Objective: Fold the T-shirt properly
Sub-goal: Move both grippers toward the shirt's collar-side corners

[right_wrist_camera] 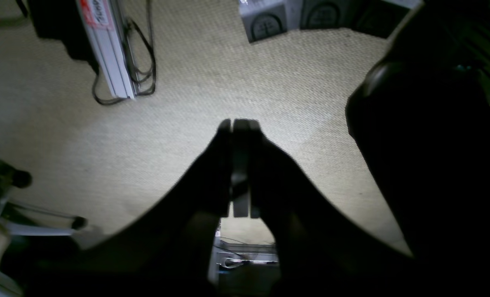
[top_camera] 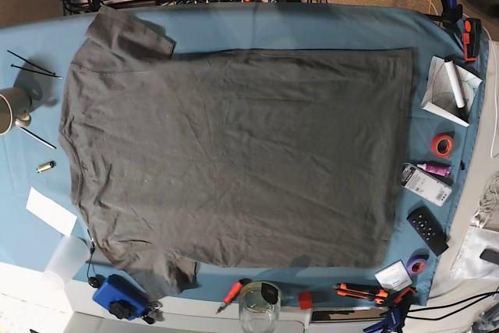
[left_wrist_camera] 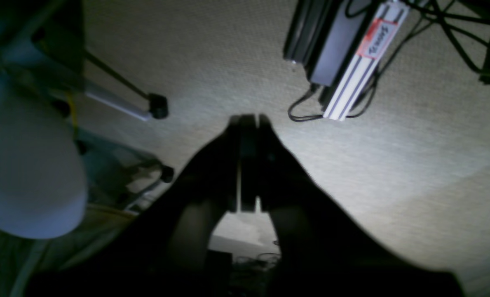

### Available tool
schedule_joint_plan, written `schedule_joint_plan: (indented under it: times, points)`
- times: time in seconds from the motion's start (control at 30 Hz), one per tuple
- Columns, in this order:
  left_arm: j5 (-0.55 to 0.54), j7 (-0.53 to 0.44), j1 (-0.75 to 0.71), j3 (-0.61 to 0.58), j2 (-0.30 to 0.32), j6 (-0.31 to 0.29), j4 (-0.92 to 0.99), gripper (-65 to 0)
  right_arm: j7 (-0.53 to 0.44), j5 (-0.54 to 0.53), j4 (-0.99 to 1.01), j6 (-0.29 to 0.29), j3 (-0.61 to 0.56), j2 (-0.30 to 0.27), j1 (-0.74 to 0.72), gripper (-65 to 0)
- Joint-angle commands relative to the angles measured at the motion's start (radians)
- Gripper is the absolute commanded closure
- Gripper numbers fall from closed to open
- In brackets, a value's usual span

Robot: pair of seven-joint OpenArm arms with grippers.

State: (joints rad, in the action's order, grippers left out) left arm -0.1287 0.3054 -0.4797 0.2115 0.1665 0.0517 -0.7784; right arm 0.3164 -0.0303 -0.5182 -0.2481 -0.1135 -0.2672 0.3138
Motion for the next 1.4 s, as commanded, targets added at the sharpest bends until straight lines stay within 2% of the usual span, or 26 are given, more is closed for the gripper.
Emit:
schedule_joint_plan:
  times: [0.0, 0.3, 0.7, 0.77, 0.9, 1.13, 1.33, 1.37]
  points:
    - [-0.008, 0.001, -0.037, 0.002, 0.012, 0.001, -0.039, 0.0, -0.006, -0.007, -0.043, -0.001, 0.002, -0.021, 0.035, 0.0]
    - [-0.033, 0.020, -0.256, 0.002, 0.019, 0.001, -0.361, 0.0, -0.009, -0.006, -0.503, 0.025, 0.018, -0.065, 0.356, 0.0]
    - [-0.033, 0.040, -0.547, 0.002, 0.019, 0.001, -0.842, 0.0, 0.008, -0.008, -1.164, 0.039, 0.275, -0.060, 0.740, 0.0]
    - [-0.033, 0.049, -0.586, 0.002, 0.019, 0.002, -0.928, 0.0, 0.029, -0.051, -1.258, 0.039, 0.315, -0.060, 0.779, 0.0]
    - [-0.033, 0.089, -0.641, 0.002, 0.019, 0.004, -1.078, 0.0, 0.102, -0.166, -1.419, 0.039, 0.373, -0.058, 0.825, 0.0]
    - [-0.032, 0.100, -0.688, 0.002, 0.013, 0.004, -1.241, 0.0, 0.164, -0.171, -1.641, 0.039, 0.436, -0.011, 0.819, 0.0]
    - [-0.024, 0.151, -0.689, 0.002, 0.013, 0.004, -1.311, 0.0, 0.256, -0.171, -1.773, 0.039, 0.436, -0.010, 0.811, 0.0]
    - [-0.024, 0.151, -0.689, 0.002, 0.013, 0.004, -1.314, 0.0, 0.261, -0.169, -1.784, 0.039, 0.436, -0.010, 0.808, -2.0]
